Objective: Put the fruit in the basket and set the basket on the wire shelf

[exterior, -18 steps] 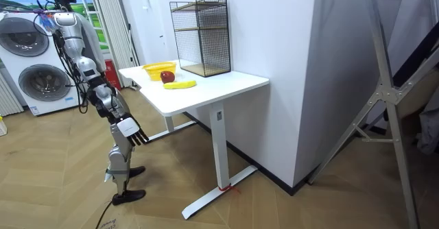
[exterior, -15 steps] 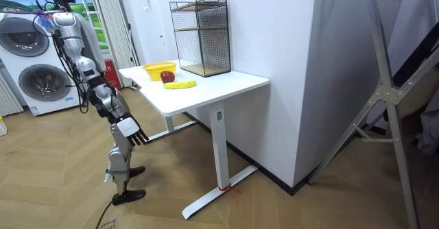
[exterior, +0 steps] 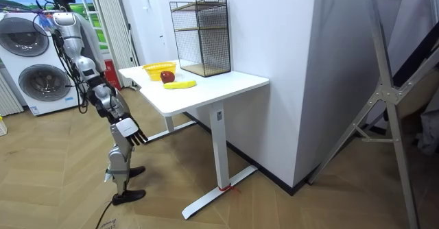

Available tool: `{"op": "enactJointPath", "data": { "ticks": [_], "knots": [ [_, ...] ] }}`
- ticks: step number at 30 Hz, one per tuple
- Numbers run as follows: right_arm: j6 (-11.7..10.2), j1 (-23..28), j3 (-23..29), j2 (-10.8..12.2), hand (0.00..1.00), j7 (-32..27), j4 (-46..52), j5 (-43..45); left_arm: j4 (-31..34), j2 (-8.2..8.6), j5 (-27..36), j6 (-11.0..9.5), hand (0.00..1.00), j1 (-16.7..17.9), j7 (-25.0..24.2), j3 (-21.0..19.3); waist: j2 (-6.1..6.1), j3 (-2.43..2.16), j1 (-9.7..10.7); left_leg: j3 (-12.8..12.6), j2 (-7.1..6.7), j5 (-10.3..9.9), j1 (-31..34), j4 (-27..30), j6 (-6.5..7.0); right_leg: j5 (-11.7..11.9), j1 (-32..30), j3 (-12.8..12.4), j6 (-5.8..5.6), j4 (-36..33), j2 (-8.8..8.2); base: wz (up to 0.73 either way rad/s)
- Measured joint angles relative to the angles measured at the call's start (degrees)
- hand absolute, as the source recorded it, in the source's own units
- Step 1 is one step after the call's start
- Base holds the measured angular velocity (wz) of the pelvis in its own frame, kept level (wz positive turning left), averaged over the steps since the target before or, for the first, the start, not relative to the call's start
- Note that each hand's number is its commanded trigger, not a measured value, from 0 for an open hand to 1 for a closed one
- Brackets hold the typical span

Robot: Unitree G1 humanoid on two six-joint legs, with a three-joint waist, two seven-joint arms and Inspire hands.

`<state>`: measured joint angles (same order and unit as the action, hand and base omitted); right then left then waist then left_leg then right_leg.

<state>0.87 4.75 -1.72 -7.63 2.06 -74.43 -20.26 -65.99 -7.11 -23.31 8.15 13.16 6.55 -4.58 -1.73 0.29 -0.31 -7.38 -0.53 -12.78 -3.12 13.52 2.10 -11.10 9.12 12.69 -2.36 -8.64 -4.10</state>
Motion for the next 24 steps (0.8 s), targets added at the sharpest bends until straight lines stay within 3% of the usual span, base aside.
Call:
{"op": "enactJointPath", "data": {
  "ticks": [6,12,15,20,24],
  "knots": [
    [0.83,2.61,7.42,0.62,0.0,-2.35,-1.86,-15.69,0.01,0.41,0.06,-0.39,0.0,0.26,2.14,-4.36,-0.14,0.1,0.51,-0.44,0.05,0.0,-1.2,-0.68,-0.03,0.0,0.99,-1.08,-0.01,0.09,0.09,-0.03],
    [1.19,4.55,22.45,0.48,0.0,-8.54,-0.78,-42.45,-0.34,1.32,0.13,-2.12,0.0,1.86,5.8,-8.96,0.61,-0.13,4.17,-0.96,0.08,-0.01,-1.58,-0.67,-0.03,0.0,1.03,-1.7,0.0,-0.14,0.14,-0.04],
    [0.77,4.1,30.71,0.5,0.0,-14.05,2.95,-49.5,-0.43,1.28,0.13,-3.51,0.0,2.19,7.0,-10.4,0.73,-0.24,5.28,-1.81,0.16,0.0,-1.41,-0.65,-0.01,-0.01,0.49,-2.75,0.01,-0.19,0.2,-0.15],
    [-1.93,3.72,40.97,0.09,0.0,-24.7,15.0,-54.2,0.69,0.83,1.46,-4.09,0.0,2.71,8.2,-12.55,0.15,-0.58,7.33,-1.95,-0.16,0.11,-1.13,-0.77,0.18,-0.14,-0.02,-3.1,-0.15,-0.22,0.0,-0.02],
    [-4.73,3.54,44.24,-0.03,0.0,-36.85,29.19,-48.51,1.98,0.16,1.31,-4.61,0.0,3.29,8.35,-13.07,-0.67,-0.73,8.2,-1.66,-0.24,0.12,-0.75,-0.89,0.19,-0.19,-0.26,-2.97,-0.22,-0.14,-0.02,0.0]
  ]
}}
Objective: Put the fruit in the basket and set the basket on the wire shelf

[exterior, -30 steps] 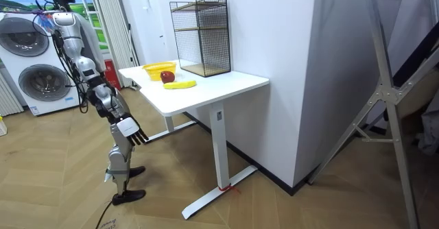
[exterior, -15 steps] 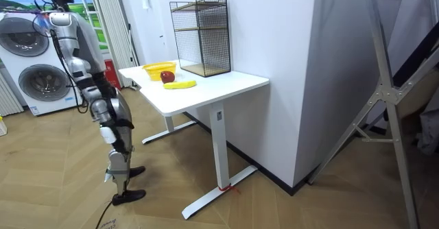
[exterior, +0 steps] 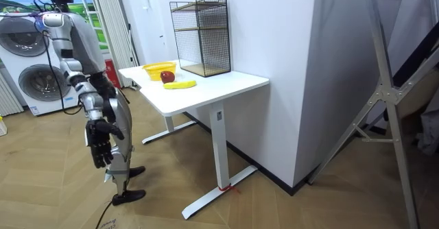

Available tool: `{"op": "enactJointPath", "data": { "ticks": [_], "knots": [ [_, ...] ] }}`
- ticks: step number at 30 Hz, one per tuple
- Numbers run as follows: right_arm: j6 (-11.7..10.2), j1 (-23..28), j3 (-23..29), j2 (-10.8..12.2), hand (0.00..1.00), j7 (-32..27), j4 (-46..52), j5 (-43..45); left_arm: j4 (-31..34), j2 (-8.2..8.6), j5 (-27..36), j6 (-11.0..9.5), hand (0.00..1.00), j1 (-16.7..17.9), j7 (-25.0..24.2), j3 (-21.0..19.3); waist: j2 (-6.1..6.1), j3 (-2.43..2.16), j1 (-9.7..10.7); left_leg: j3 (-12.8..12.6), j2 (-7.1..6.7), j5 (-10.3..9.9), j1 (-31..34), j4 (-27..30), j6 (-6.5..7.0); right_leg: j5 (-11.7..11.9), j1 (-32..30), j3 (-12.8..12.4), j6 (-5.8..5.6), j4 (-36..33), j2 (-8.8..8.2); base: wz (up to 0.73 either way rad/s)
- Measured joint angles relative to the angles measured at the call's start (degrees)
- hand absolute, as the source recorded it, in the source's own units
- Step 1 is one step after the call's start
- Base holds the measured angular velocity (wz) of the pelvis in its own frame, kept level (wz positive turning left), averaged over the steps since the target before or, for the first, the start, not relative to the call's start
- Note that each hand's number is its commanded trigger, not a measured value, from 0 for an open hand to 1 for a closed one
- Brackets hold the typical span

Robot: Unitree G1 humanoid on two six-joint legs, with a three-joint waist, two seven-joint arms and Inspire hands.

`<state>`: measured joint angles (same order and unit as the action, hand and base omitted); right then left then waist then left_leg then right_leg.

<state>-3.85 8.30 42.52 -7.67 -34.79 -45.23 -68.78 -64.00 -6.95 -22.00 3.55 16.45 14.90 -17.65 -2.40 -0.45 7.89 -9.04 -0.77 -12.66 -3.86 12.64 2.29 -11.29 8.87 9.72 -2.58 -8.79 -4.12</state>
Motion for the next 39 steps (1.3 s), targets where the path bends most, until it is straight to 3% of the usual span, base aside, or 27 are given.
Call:
{"op": "enactJointPath", "data": {
  "ticks": [4,6,9,13,18,26,30,39],
  "knots": [
    [-1.92,-0.29,-0.22,-0.12,0.0,-10.87,14.85,16.96,1.44,-0.24,-0.2,-0.02,0.0,0.66,-0.04,0.85,-0.15,0.0,-0.07,-0.09,0.06,0.05,1.25,0.03,0.01,0.0,-1.52,-0.14,0.01,-0.44,0.05,0.0],
    [-2.43,-1.42,-1.22,-1.01,0.0,-16.91,22.4,27.9,2.4,-0.4,-0.27,0.08,0.0,0.59,-0.35,1.07,-0.5,0.21,-0.51,-0.13,0.08,0.24,1.84,-0.17,0.02,0.0,-2.49,-0.32,0.01,-1.05,0.05,0.0],
    [-2.8,-2.87,-4.73,-3.39,0.0,-20.88,28.1,39.01,2.79,-0.76,-0.29,0.02,0.0,0.56,-0.48,3.26,-0.98,0.46,-0.73,-0.11,0.12,0.27,2.3,-0.25,0.0,0.03,-3.05,-0.23,0.05,-1.02,0.08,0.0],
    [-3.29,-2.68,-8.96,-3.92,0.0,-21.02,36.14,47.6,3.11,-0.72,-1.75,-0.15,0.0,0.43,-1.06,5.64,-1.32,0.44,-2.45,-0.46,0.17,0.32,2.38,-0.75,-0.07,0.07,-3.75,-0.75,0.1,-1.09,0.17,-0.05],
    [-4.17,-2.7,-15.02,-4.72,0.0,-15.02,40.38,51.49,3.37,-0.68,-2.46,-0.28,0.0,-0.16,-1.87,6.94,-0.8,0.42,-4.62,-0.52,0.16,0.38,2.19,-0.84,-0.09,0.09,-3.85,-0.74,0.11,-1.03,0.17,0.0],
    [-4.11,-2.61,-28.04,-4.72,0.0,0.65,41.19,51.73,4.43,-0.7,-2.34,-1.22,0.0,-0.06,-2.12,10.46,-0.05,0.9,-6.71,-0.17,0.18,0.38,1.17,-1.26,-0.1,0.08,-2.96,-1.24,0.1,-0.87,0.2,0.01],
    [-3.99,-2.57,-34.22,-4.71,0.0,6.76,41.16,54.95,4.31,-0.58,-2.43,-1.24,0.0,0.04,-2.12,12.37,-0.11,0.84,-7.08,-0.09,0.19,0.38,1.26,-1.3,-0.11,0.08,-3.09,-1.06,0.1,-0.91,0.21,0.01],
    [-3.84,-1.73,-40.81,-4.63,0.0,13.87,41.15,60.46,4.26,-0.7,-2.46,-1.26,0.0,0.25,-2.07,13.68,-0.16,0.47,-8.12,-0.06,0.21,0.37,-0.17,-1.26,-0.12,0.08,-1.46,-0.42,0.1,-0.75,0.17,0.01]
  ]
}}
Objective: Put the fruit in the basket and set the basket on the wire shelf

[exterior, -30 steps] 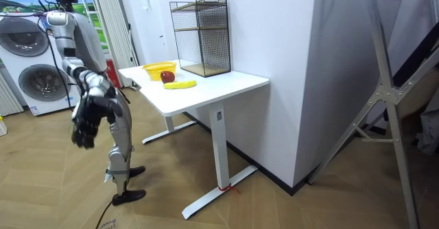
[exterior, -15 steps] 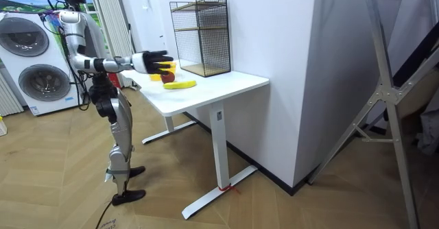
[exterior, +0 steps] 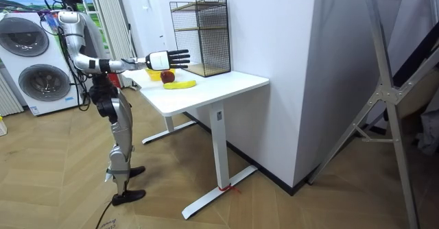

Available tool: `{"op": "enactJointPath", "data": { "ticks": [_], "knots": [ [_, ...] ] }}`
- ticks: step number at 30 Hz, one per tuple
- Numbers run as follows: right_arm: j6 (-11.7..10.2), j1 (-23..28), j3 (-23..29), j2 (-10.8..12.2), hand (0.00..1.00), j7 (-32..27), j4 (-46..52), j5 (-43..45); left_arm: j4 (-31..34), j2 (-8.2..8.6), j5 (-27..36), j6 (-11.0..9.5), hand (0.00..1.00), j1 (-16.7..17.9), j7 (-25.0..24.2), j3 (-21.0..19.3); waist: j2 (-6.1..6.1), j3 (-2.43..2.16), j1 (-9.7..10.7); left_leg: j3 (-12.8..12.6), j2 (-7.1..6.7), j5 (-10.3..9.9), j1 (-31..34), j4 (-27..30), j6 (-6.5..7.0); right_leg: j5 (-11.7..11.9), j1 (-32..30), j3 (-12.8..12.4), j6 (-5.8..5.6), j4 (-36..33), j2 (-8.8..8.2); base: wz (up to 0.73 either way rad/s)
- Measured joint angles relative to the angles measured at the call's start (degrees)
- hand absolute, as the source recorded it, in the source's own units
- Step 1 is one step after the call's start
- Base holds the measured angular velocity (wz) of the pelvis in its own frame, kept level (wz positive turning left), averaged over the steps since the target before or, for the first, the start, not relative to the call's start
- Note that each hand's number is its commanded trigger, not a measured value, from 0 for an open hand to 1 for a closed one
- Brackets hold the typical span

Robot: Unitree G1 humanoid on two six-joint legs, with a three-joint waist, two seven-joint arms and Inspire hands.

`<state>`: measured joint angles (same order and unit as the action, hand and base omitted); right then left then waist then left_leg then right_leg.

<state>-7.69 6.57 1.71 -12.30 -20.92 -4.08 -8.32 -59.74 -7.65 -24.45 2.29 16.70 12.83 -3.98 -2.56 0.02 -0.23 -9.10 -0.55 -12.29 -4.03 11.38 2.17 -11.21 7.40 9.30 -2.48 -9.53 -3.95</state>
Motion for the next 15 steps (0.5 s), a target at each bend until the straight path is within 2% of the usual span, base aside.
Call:
{"op": "enactJointPath", "data": {
  "ticks": [3,9,15],
  "knots": [
    [0.0,0.79,-3.06,0.0,0.0,3.36,-0.07,0.34,0.0,0.01,0.02,-0.28,0.0,-0.58,0.11,0.46,0.36,0.01,-0.54,-0.01,0.05,0.0,-0.06,0.03,0.0,0.03,0.04,0.29,0.04,-0.03,-0.01,0.0],
    [0.01,1.63,-4.46,-0.04,0.0,6.99,-2.34,2.41,-0.05,0.11,0.0,-0.3,0.0,-0.72,0.14,1.05,1.5,-0.1,-0.97,0.07,0.07,0.01,0.42,0.31,-0.02,0.1,-0.12,0.71,0.13,-0.09,-0.05,0.0],
    [0.02,2.62,-4.9,-0.01,0.0,8.04,-2.56,4.59,-0.04,0.14,-0.07,-0.24,0.0,-0.84,0.04,2.12,1.6,-0.15,-1.26,0.22,0.04,0.03,0.78,0.32,-0.04,0.11,-0.17,0.62,0.13,-0.14,-0.03,0.0]
  ]
}}
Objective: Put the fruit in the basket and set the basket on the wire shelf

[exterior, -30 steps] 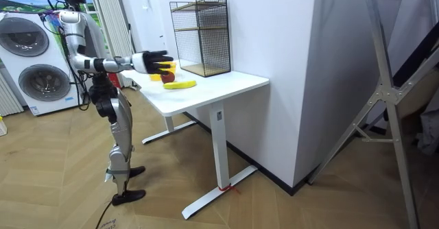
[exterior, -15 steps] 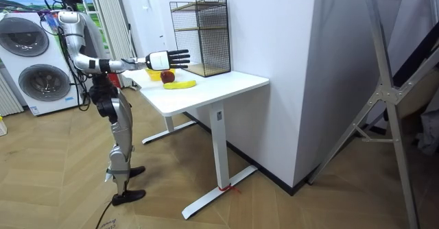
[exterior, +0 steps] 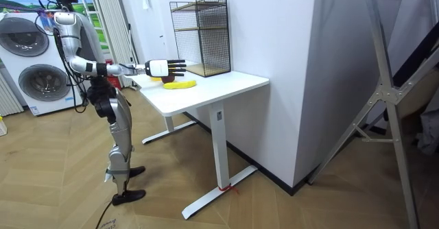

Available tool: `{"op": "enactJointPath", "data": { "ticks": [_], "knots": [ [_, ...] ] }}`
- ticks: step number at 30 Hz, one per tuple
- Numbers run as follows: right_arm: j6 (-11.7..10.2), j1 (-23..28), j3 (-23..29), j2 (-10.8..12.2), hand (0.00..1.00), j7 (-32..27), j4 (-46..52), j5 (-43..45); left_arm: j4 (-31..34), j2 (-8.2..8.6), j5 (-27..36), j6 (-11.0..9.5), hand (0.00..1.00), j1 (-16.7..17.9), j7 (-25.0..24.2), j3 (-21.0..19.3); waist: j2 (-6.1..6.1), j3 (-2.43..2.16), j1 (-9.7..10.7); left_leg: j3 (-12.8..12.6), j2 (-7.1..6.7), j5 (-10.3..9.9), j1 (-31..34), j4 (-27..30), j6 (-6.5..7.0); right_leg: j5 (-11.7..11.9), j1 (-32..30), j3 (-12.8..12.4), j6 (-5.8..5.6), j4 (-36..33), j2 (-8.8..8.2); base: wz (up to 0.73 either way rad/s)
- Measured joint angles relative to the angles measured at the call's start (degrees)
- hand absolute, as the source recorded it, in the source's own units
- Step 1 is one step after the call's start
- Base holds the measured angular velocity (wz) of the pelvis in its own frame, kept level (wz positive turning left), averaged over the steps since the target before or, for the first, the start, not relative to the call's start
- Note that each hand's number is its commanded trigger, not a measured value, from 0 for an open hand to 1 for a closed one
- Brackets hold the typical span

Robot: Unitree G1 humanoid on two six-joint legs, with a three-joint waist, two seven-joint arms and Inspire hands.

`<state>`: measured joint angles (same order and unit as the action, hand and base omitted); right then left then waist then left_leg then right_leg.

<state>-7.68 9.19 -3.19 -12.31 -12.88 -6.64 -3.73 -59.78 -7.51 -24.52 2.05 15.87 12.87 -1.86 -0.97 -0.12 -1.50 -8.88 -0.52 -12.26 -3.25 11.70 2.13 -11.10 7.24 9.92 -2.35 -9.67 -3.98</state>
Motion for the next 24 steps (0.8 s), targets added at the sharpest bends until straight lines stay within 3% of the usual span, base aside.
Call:
{"op": "enactJointPath", "data": {
  "ticks": [4,24],
  "knots": [
    [0.0,0.09,-0.02,0.0,0.0,0.61,-0.04,0.07,0.0,-0.02,-0.02,0.09,0.0,0.18,-0.02,0.09,-0.38,-0.15,-0.09,0.11,-0.08,0.01,0.06,0.15,0.01,0.0,0.14,-0.07,0.0,0.01,-0.01,0.0],
    [-0.38,0.13,-0.63,0.13,0.0,3.06,-1.4,1.8,0.02,-0.14,-0.01,0.04,0.0,-0.09,-0.05,1.01,-1.1,0.19,-0.27,1.22,-0.17,0.01,0.57,0.15,0.02,0.0,0.05,1.06,0.0,0.07,-0.06,0.02]
  ]
}}
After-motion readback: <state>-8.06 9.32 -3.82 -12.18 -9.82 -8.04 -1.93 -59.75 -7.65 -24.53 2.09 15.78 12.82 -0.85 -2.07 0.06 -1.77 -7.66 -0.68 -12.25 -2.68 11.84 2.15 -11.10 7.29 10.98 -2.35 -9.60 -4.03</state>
